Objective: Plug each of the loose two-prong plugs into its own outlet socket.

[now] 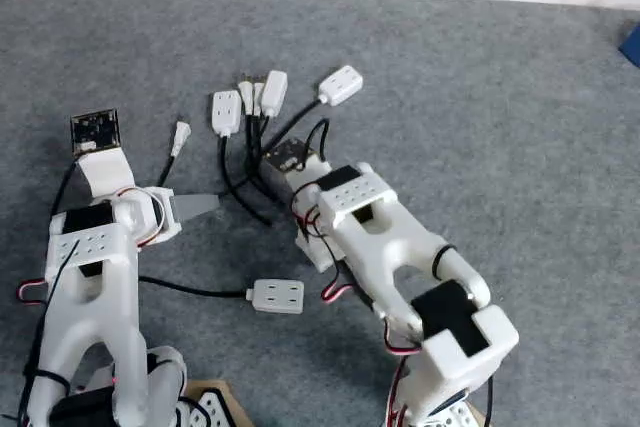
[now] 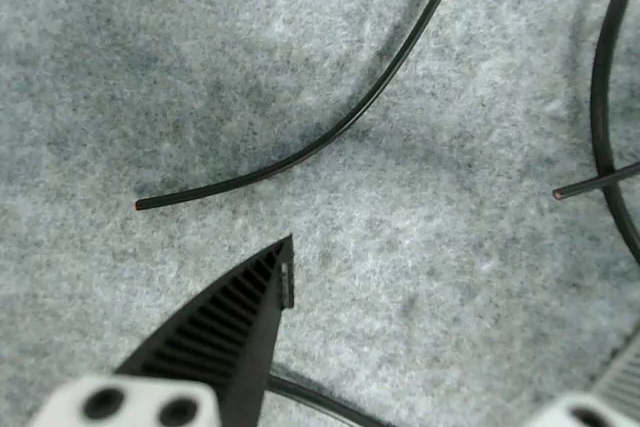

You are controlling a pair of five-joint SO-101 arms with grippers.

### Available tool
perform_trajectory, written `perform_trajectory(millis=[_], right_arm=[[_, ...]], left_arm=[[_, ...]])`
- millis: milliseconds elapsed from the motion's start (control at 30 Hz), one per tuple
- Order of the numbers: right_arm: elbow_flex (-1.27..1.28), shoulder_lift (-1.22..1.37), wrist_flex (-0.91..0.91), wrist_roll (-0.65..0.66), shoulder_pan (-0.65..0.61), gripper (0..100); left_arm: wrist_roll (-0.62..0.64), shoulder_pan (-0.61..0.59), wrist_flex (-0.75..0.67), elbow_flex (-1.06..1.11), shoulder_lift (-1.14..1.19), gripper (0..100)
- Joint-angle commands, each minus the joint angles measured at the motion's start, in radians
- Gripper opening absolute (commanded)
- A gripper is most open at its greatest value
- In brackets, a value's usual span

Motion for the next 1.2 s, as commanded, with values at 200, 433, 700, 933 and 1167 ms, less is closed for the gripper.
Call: perform_trajectory(millis=[200,433,700,933,1167], right_arm=[[-0.246,-0.177,0.286,0.060,-0.027,0.8],[-0.280,-0.455,0.300,0.091,-0.076,0.8],[0.340,-0.796,-0.326,0.011,-0.068,0.8],[0.453,-0.791,-0.495,-0.008,-0.044,0.7],[0.450,-0.797,-0.489,-0.011,-0.067,0.7]], left_arm=[[-0.006,0.012,-0.017,-0.010,-0.022,49],[-0.109,0.018,0.048,-0.111,-0.024,49],[-0.212,0.131,0.427,-0.348,-0.127,49],[-0.215,0.259,0.453,-0.156,-0.657,50],[-0.169,0.392,0.227,0.194,-1.063,50]])
